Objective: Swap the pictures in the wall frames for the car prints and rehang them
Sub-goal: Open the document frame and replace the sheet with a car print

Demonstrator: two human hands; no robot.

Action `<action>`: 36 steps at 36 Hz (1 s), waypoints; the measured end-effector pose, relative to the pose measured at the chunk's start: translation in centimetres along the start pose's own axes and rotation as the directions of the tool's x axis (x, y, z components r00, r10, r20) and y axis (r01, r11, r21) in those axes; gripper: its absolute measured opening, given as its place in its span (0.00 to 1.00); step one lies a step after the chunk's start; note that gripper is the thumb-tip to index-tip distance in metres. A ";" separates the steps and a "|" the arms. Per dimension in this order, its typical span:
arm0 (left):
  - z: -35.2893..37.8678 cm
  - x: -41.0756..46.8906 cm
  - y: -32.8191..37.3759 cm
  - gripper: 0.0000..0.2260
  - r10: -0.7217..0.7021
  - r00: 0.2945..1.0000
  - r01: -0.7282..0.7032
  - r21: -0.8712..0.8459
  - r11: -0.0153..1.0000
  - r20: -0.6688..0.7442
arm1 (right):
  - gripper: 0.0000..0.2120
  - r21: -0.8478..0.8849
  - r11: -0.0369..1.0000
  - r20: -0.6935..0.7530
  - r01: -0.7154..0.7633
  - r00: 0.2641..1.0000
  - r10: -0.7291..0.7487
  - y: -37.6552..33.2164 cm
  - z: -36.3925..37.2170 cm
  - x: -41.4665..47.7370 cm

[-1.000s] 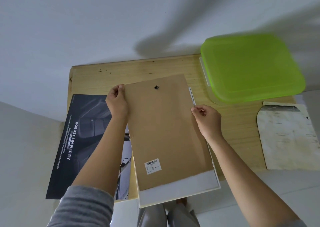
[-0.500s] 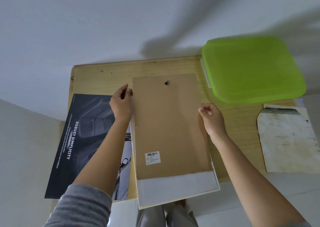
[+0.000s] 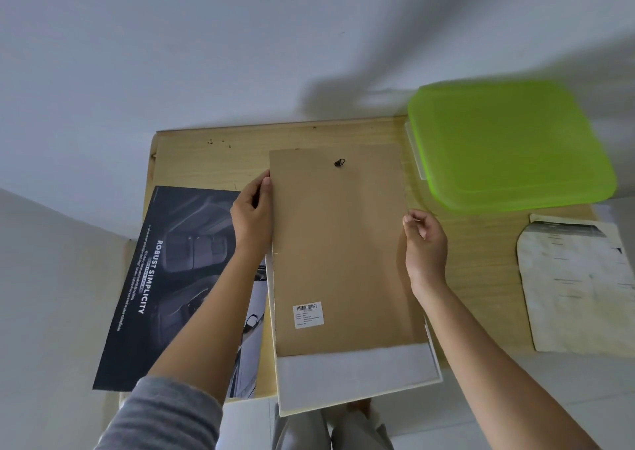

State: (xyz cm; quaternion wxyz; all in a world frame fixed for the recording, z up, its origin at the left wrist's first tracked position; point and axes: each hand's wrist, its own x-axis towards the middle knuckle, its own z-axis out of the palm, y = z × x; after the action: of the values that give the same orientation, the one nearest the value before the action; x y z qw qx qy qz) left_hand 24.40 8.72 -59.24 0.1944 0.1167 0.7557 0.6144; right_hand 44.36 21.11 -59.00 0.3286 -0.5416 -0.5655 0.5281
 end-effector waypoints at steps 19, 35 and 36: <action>-0.5 0.1 -0.3 0.19 -0.020 1.000 0.021 -0.065 0.998 0.014 | 0.21 0.038 0.995 0.297 -0.091 0.952 0.075 -2.3 0.2 -0.3; -3.3 1.5 5.6 0.21 0.068 0.997 -0.060 -0.161 0.985 0.042 | 0.21 0.183 0.982 0.244 -0.053 0.970 0.007 -6.9 2.0 -1.4; -3.4 1.5 6.3 0.21 0.083 0.995 -0.074 -0.165 0.984 0.053 | 0.21 0.196 0.980 0.236 -0.037 0.972 -0.010 -7.7 1.8 -1.5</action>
State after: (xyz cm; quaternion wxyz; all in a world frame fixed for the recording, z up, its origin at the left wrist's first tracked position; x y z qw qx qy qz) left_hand 21.19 7.68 -52.80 0.2013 0.1484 0.6918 0.6774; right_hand 40.90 20.34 -51.77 0.3078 -0.4432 -0.5412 0.6449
